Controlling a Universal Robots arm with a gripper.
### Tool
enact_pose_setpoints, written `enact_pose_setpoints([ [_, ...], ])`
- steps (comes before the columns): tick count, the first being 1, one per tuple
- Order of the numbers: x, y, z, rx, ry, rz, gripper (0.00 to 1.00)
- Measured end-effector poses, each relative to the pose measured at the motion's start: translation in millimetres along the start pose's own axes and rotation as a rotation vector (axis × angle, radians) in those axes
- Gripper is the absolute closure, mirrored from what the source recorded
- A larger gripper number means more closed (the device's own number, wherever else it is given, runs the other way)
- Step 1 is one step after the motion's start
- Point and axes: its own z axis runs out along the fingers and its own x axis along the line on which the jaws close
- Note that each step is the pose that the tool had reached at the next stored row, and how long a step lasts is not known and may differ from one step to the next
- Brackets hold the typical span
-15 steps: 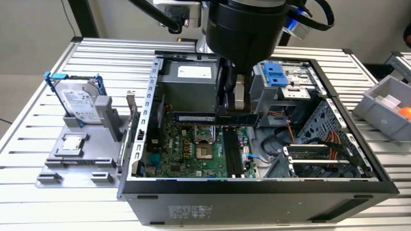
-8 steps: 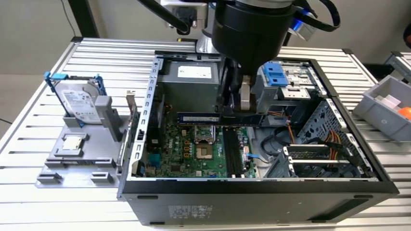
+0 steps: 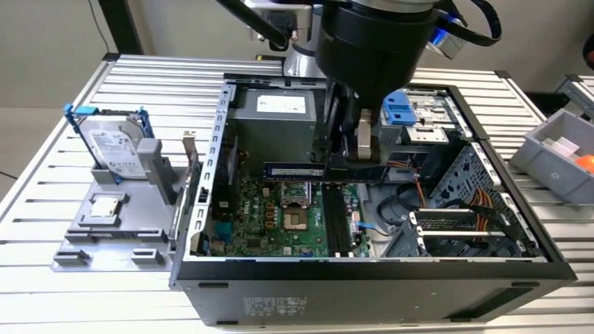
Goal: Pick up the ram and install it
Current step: 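Pick up the ram and move it above insertion slot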
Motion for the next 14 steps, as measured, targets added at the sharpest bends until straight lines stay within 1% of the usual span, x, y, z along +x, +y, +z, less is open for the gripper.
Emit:
enact_pose_setpoints([
  [7,-0.2,-12.3,-0.2,-0.0002,-0.0004,0.009,1.00],
  [14,-0.8,-18.4,-0.5,-0.0011,-0.0009,0.041,1.00],
])
